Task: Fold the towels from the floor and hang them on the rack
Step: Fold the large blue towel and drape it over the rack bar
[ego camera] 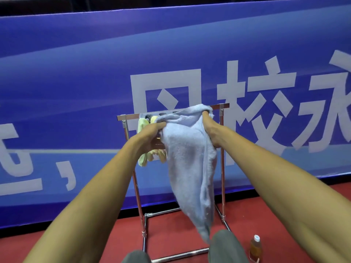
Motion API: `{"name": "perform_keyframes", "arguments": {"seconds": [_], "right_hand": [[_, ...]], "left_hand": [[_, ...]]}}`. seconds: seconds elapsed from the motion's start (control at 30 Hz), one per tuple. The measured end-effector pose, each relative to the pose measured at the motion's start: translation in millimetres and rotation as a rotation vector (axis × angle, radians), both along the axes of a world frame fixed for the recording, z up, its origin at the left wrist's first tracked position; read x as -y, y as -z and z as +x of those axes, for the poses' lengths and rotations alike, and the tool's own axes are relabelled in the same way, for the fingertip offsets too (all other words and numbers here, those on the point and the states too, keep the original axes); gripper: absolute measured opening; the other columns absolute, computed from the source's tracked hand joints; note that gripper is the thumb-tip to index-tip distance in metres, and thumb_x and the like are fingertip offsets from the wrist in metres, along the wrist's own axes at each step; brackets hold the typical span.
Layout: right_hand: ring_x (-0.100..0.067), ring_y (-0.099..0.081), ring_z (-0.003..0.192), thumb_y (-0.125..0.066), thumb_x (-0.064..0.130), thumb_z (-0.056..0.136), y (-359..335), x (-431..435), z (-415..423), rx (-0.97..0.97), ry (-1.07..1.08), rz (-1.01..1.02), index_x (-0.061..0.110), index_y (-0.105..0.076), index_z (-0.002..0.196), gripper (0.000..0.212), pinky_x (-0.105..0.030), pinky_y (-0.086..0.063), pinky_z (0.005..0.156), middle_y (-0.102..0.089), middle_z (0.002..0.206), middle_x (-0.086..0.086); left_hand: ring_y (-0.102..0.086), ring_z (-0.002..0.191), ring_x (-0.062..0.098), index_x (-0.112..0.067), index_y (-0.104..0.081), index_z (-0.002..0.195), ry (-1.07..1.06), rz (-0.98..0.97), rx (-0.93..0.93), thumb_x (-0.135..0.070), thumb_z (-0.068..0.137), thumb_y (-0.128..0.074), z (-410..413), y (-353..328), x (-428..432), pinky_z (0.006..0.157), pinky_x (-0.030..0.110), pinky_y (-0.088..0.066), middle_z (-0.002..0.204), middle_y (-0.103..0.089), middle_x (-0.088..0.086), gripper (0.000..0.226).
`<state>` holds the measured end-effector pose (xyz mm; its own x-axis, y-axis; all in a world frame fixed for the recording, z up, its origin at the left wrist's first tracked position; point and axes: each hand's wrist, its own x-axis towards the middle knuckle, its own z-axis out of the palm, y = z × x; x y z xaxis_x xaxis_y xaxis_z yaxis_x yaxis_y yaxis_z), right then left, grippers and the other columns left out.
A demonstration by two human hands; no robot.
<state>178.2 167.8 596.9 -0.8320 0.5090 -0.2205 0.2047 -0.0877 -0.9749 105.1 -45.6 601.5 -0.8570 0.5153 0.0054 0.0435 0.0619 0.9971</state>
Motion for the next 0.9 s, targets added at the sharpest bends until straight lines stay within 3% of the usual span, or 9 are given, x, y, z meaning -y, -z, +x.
{"name": "perform_keyframes", "arguments": {"seconds": [0.03, 0.13, 0.27, 0.47, 0.53, 0.6, 0.7, 0.8, 0.9], "right_hand": [[-0.036, -0.066, 0.108, -0.026, 0.101, 0.061, 3, -8, -8, -0.029, -0.001, -0.053, 0.014, -0.062, 0.128, 0.115, -0.052, -0.048, 0.101, -0.07, 0.117, -0.017], [-0.042, -0.063, 0.11, -0.036, 0.11, 0.025, 25, -15, -10, 0.097, -0.004, -0.067, 0.019, -0.063, 0.13, 0.141, -0.061, -0.043, 0.101, -0.067, 0.121, -0.019], [-0.037, -0.061, 0.116, -0.017, 0.108, 0.048, 73, 5, 24, 0.362, -0.396, 0.013, 0.009, -0.062, 0.134, 0.138, -0.053, -0.044, 0.104, -0.066, 0.127, -0.02], [-0.043, -0.059, 0.125, -0.032, 0.098, 0.068, 70, 2, 23, -0.228, -0.347, -0.577, 0.013, -0.058, 0.14, 0.114, -0.058, -0.039, 0.112, -0.062, 0.135, -0.023], [-0.047, -0.059, 0.122, -0.059, 0.088, 0.067, 68, 6, 24, -0.234, -0.367, -0.523, 0.009, -0.057, 0.139, 0.107, -0.061, -0.042, 0.108, -0.061, 0.134, -0.027], [-0.044, -0.065, 0.114, -0.083, 0.056, 0.074, 66, 10, 26, -0.163, -0.332, -0.411, 0.001, -0.057, 0.135, 0.086, -0.059, -0.046, 0.105, -0.066, 0.124, -0.028], [-0.04, -0.066, 0.105, -0.067, 0.025, 0.092, 48, 5, 25, -0.348, -0.133, -0.473, -0.006, -0.056, 0.133, 0.052, -0.054, -0.052, 0.097, -0.068, 0.115, -0.026], [-0.036, -0.063, 0.1, -0.045, 0.04, 0.103, 38, -1, 15, -0.457, 0.006, -0.623, -0.002, -0.051, 0.14, 0.056, -0.049, -0.052, 0.087, -0.058, 0.137, -0.025], [-0.035, -0.068, 0.104, -0.031, 0.091, 0.079, 69, -2, 10, -0.072, -0.208, -0.47, 0.003, -0.066, 0.127, 0.106, -0.051, -0.055, 0.088, -0.069, 0.119, -0.023]], "left_hand": [[-0.065, 0.092, 0.029, -0.012, -0.065, 0.11, 0.036, 0.103, 0.065, -0.036, 0.098, -0.059, 5, 1, -6, 0.082, 0.042, -0.056, 0.108, -0.064, 0.014, 0.028], [-0.069, 0.098, 0.027, -0.018, -0.07, 0.108, 0.069, 0.329, 0.181, -0.054, 0.098, -0.052, 18, 20, -24, 0.079, 0.037, -0.055, 0.11, -0.072, 0.01, 0.042], [-0.07, 0.096, 0.025, -0.019, -0.064, 0.13, -0.134, 0.264, 0.107, -0.046, 0.09, -0.068, 16, 59, -43, 0.087, 0.04, -0.057, 0.105, -0.073, 0.009, 0.048], [-0.067, 0.112, 0.025, -0.022, -0.065, 0.124, 0.156, 0.223, 0.135, -0.065, 0.089, -0.061, 23, 47, -41, 0.1, 0.044, -0.053, 0.119, -0.072, 0.008, 0.055], [-0.063, 0.113, 0.029, -0.012, -0.058, 0.134, 0.343, -0.057, 0.094, -0.052, 0.09, -0.068, 26, 67, -34, 0.096, 0.045, -0.05, 0.125, -0.068, 0.012, 0.06], [-0.061, 0.118, 0.033, -0.005, -0.058, 0.136, 0.466, -0.143, 0.087, -0.031, 0.091, -0.073, 23, 86, -30, 0.101, 0.047, -0.048, 0.131, -0.065, 0.016, 0.054], [-0.063, 0.121, 0.03, -0.001, -0.062, 0.133, 0.379, -0.035, 0.145, -0.029, 0.093, -0.07, 15, 85, -27, 0.106, 0.041, -0.048, 0.129, -0.067, 0.017, 0.049], [-0.05, 0.135, 0.035, 0.0, -0.06, 0.135, 0.444, -0.139, 0.103, -0.035, 0.093, -0.07, 9, 77, -24, 0.116, 0.044, -0.035, 0.14, -0.058, 0.02, 0.055], [-0.052, 0.133, 0.036, 0.003, -0.056, 0.136, 0.425, -0.044, 0.103, -0.035, 0.099, -0.06, 13, 67, -30, 0.117, 0.049, -0.036, 0.138, -0.059, 0.024, 0.053]]}}
